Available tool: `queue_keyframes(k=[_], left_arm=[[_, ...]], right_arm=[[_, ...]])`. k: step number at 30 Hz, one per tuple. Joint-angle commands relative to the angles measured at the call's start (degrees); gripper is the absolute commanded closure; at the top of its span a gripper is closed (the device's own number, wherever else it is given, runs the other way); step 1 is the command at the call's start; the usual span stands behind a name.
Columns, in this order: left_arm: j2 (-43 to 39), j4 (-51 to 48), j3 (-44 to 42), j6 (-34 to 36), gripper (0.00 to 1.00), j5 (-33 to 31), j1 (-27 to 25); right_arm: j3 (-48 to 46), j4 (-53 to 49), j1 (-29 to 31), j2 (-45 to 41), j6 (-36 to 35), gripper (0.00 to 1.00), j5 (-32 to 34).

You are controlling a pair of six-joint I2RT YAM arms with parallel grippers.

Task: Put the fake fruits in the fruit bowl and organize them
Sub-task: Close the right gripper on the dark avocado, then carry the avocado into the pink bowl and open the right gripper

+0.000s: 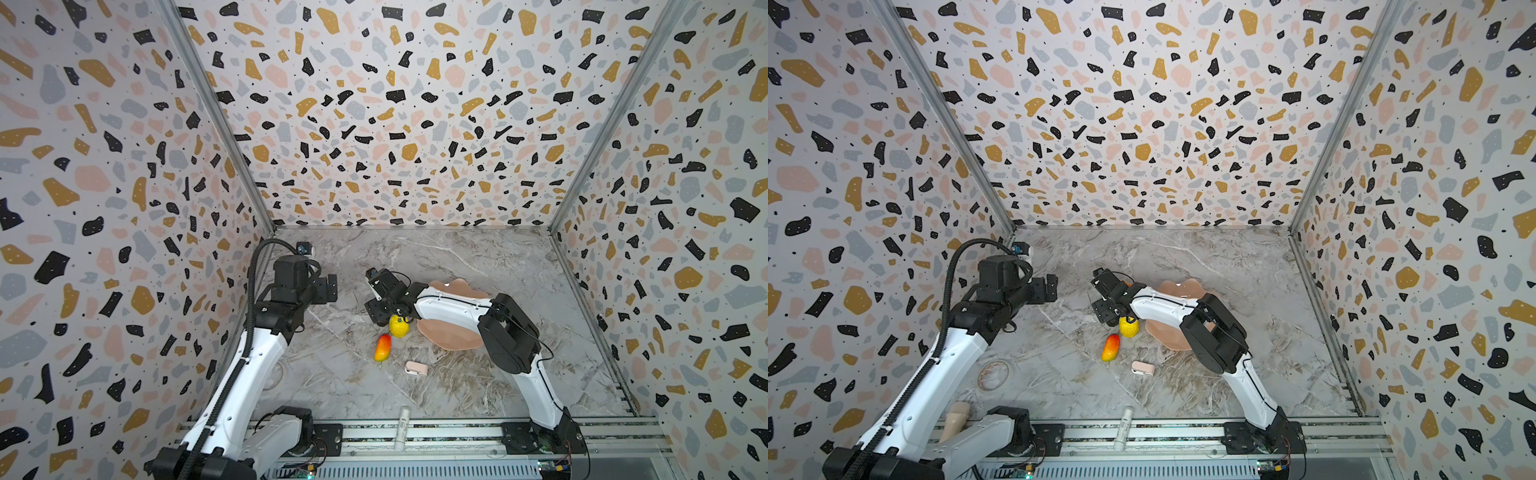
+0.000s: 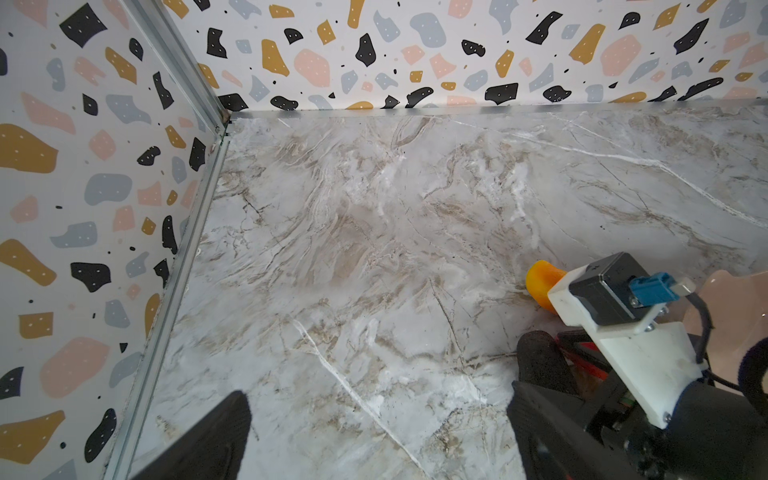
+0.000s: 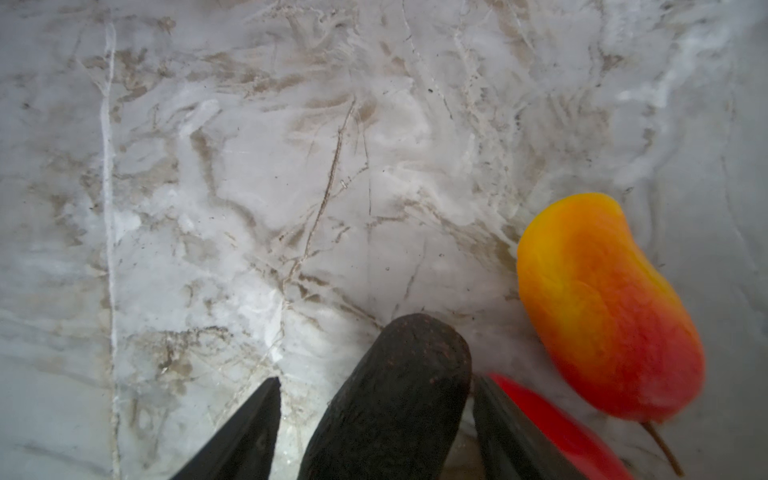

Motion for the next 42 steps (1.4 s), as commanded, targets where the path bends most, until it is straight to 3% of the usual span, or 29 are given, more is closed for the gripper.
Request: queue_keyframes(k=[1, 12, 18, 23, 27, 36, 42], left_arm=[[-0.92, 0.98, -0.36, 0.72, 0.0, -0.2, -0.3], [-1.98, 1.27, -0.74, 0.88, 0.0, 0.11, -0.56], [-2.07, 1.37, -0.83, 0.89, 0.0, -0.02, -0.65], [-1.98, 1.51, -1.01, 1.04, 0.0, -0.09, -0.65], [-2.07, 1.53, -1.05, 1.04, 0.0, -0.2, -0.65], [-1.83, 2.22, -1.18, 1.08, 0.0, 0.4, -0.65], [-1.36, 2.87, -1.62, 0.82, 0.0, 0.85, -0.65]], right_arm=[[1.03, -0.54, 0.39, 0.89, 0.23, 0.27, -0.5], [2.18, 0.72, 1.07, 3.14, -0.36, 0.38, -1.92], [3.79, 0.85, 1.6, 3.01, -1.17, 0.55, -1.92], [6.14, 0.57, 1.84, -0.24, -4.04, 0.65, -1.01], [5.41, -0.24, 0.95, -5.82, -7.29, 0.67, 1.27], [-17.96, 2.03, -7.84, -27.35, -7.8, 0.68, 6.09], [-33.75, 3.69, -12.25, -36.09, -8.15, 0.68, 6.83]])
